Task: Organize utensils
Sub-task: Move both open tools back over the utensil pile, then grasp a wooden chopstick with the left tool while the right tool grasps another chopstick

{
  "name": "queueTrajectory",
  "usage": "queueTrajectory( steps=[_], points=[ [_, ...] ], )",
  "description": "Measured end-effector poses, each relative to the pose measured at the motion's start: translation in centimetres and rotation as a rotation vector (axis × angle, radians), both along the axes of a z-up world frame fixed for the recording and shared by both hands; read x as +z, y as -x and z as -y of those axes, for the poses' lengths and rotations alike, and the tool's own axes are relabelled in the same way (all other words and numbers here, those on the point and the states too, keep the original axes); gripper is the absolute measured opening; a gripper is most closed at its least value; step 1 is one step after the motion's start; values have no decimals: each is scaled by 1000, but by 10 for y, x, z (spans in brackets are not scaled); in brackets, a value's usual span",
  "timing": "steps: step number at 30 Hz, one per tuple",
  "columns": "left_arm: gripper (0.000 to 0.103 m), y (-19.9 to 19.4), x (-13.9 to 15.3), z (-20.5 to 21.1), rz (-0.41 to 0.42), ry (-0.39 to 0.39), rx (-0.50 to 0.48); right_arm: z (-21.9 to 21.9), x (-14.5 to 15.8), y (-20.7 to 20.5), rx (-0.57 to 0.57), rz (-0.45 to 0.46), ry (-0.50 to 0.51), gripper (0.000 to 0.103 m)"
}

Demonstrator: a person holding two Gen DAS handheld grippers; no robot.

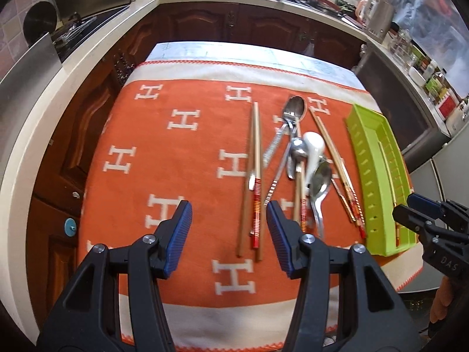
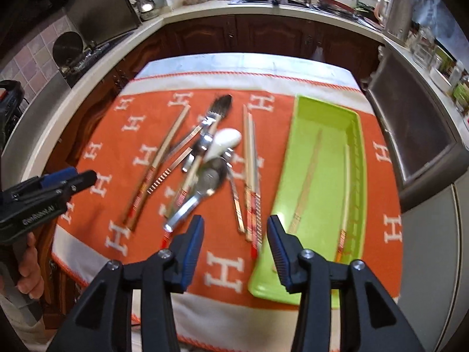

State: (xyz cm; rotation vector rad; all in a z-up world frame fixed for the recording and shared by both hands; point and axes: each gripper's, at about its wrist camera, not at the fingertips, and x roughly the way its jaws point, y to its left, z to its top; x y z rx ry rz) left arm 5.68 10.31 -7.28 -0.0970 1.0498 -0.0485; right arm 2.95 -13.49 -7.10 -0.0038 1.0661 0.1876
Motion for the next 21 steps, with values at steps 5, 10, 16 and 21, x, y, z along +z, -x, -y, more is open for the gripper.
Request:
queueTrajectory(
  steps=[5, 10, 16, 21],
  points=[
    [49, -20, -7, -11, -36, 3, -26, -22, -4, -25, 28, -30, -56, 45],
    [49, -49, -32, -12, -100, 21, -48, -39, -12, -47, 37, -65, -142, 45],
    [34, -74, -65, 0, -189, 71, -93, -49, -20, -63, 43, -91, -200, 44],
    [24, -86, -80, 16, -215, 57, -121, -50, -33, -65, 55, -123, -223, 44]
  ],
)
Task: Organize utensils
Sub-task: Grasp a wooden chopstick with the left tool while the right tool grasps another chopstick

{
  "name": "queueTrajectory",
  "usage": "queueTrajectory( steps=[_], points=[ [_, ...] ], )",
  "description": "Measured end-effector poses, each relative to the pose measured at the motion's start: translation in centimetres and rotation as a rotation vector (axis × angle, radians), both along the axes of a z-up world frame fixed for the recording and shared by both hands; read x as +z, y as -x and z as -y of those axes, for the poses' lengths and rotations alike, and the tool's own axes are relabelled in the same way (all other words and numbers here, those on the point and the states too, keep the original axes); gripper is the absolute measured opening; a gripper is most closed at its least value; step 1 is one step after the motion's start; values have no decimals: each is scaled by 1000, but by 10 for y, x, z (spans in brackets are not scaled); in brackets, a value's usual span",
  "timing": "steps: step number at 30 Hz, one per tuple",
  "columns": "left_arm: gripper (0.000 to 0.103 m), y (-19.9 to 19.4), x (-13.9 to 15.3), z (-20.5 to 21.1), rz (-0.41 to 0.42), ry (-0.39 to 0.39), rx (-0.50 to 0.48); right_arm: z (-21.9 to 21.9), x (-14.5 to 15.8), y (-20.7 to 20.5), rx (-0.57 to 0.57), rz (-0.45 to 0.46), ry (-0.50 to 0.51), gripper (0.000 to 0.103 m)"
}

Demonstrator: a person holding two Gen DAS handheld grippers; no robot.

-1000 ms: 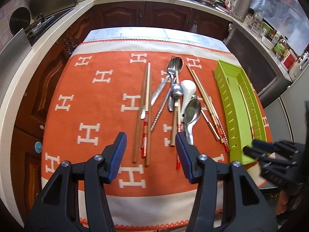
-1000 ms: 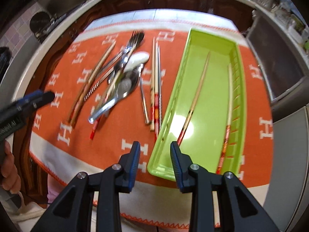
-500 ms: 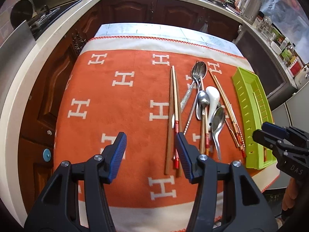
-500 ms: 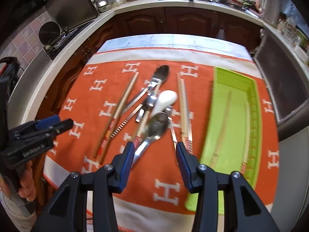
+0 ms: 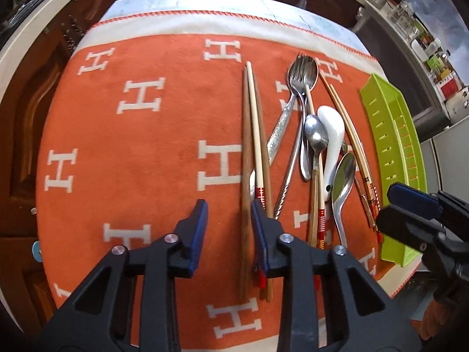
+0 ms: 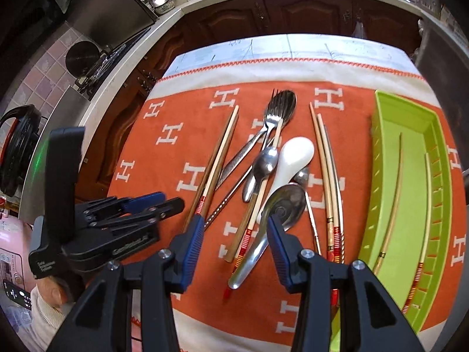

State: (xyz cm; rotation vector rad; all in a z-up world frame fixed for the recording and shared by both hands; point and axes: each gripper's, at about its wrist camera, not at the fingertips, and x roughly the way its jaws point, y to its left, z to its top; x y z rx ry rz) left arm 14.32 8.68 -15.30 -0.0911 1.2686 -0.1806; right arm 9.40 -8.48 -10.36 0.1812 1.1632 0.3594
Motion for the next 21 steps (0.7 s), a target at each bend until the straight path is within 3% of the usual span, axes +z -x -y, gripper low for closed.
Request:
queueTrajectory(
  steps=[8, 21],
  points=[
    [19, -3, -13, 15, 9, -99, -21, 0, -9, -4, 11, -15, -4, 44],
    [19, -8, -11, 19, 4, -81, -20, -10, -8, -6, 37, -4, 3, 44]
  ],
)
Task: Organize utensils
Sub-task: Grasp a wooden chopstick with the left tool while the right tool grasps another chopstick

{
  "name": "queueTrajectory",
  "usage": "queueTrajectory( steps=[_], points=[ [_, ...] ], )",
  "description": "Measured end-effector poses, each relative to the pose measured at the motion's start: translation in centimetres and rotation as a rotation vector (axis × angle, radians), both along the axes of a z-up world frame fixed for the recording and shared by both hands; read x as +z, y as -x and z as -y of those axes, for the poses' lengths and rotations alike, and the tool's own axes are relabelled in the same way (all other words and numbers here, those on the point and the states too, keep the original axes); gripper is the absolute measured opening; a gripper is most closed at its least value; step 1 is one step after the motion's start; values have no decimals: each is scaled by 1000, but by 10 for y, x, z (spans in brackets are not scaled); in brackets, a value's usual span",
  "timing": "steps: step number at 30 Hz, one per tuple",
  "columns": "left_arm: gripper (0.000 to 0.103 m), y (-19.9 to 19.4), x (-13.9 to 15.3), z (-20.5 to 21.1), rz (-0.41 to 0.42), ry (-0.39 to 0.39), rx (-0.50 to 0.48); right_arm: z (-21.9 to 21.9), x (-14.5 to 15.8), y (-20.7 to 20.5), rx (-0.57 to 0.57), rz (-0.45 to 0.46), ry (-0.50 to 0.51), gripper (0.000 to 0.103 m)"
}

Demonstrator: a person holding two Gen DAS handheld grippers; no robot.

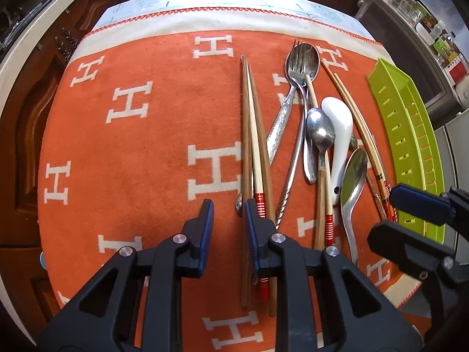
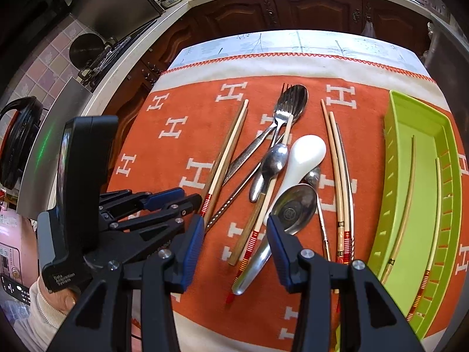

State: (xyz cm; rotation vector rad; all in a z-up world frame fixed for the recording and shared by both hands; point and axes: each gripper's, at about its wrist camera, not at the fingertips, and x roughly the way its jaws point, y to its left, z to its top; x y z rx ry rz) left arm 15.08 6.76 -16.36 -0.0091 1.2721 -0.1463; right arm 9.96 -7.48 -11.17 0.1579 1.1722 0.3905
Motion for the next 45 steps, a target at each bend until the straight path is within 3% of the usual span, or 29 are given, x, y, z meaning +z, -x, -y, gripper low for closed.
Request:
queueTrajectory(
  steps=[7, 17, 19, 21, 26, 32, 45],
  points=[
    [19, 1, 0, -2, -22, 39, 17, 2, -1, 1, -4, -2, -2, 44],
    [19, 2, -8, 5, -19, 2, 5, 3, -2, 2, -10, -4, -8, 44],
    [5, 2, -7, 2, -13, 15, 10, 3, -3, 2, -10, -6, -8, 44],
    [4, 3, -7, -2, -17, 23, 29, 2, -3, 0, -12, -12, -14, 44],
    [4, 10, -1, -16, 4, 49, 77, -2, -10, -18, -18, -74, -73, 30],
    [4, 21, 14, -35, 30, 77, 112, -19, -28, -44, -28, -167, -104, 24],
    [4, 35, 28, -59, 63, 77, 146, -46, -55, -64, -34, -241, -37, 10]
  ],
)
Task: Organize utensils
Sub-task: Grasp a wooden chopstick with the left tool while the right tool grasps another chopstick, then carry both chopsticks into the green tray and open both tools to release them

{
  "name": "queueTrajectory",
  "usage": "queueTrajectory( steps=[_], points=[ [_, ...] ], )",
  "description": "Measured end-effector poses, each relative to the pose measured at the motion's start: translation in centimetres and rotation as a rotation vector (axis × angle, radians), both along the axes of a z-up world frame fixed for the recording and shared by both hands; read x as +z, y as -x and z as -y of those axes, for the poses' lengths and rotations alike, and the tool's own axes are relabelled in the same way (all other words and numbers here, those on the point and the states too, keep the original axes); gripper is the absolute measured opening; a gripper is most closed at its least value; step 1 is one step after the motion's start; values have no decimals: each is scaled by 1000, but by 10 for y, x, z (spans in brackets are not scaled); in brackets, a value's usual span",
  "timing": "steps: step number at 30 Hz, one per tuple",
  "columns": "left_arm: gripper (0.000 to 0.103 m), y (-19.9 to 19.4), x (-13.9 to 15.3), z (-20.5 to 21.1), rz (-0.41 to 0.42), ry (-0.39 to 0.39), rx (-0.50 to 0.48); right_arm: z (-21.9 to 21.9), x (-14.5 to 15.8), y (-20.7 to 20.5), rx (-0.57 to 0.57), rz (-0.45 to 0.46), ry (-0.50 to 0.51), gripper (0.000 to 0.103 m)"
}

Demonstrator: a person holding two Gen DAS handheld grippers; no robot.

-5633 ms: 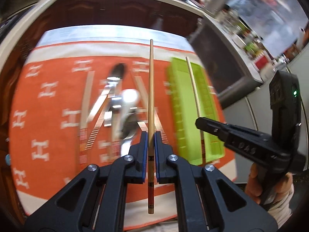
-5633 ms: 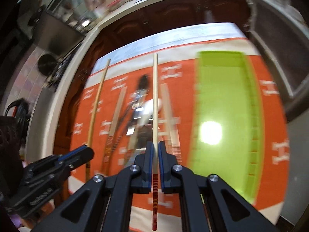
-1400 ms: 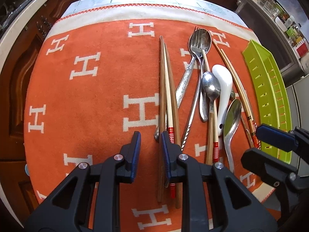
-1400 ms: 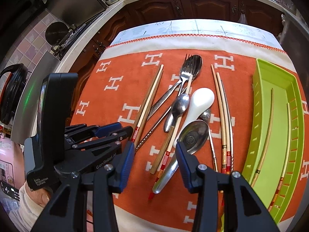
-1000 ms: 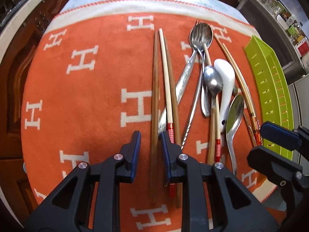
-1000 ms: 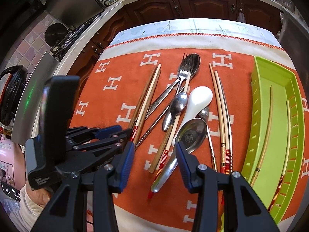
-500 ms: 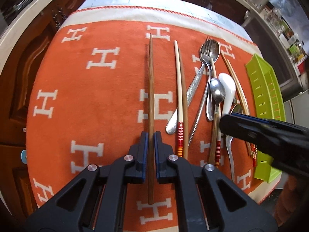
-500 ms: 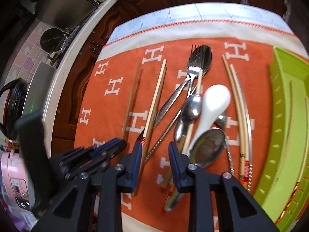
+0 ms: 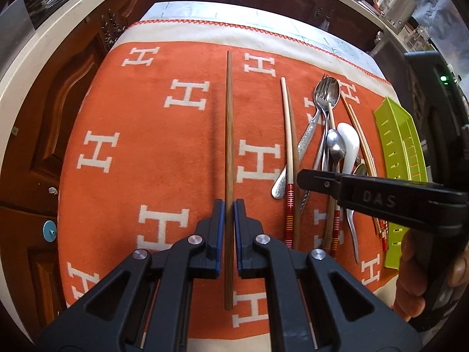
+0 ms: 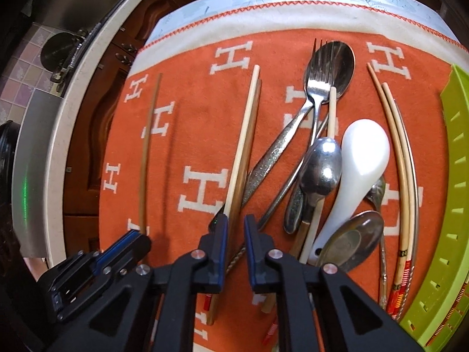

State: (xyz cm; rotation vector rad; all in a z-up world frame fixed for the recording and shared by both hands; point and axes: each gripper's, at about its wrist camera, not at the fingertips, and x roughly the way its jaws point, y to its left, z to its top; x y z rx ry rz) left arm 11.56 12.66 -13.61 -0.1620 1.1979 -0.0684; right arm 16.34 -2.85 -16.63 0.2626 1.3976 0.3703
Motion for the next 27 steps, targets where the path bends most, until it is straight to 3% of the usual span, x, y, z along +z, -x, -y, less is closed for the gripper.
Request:
queueTrajectory(
  steps=[14, 22, 27],
  points=[
    [4, 7, 7, -3, 10, 1, 0, -12, -5, 0, 0, 0, 52, 7],
    [4, 17, 29, 16, 40, 25, -43, 33, 30, 31, -55, 53, -69, 7],
    [4, 24, 47, 59, 48, 66, -133, 84, 55, 59, -96, 93, -105, 7]
  ],
)
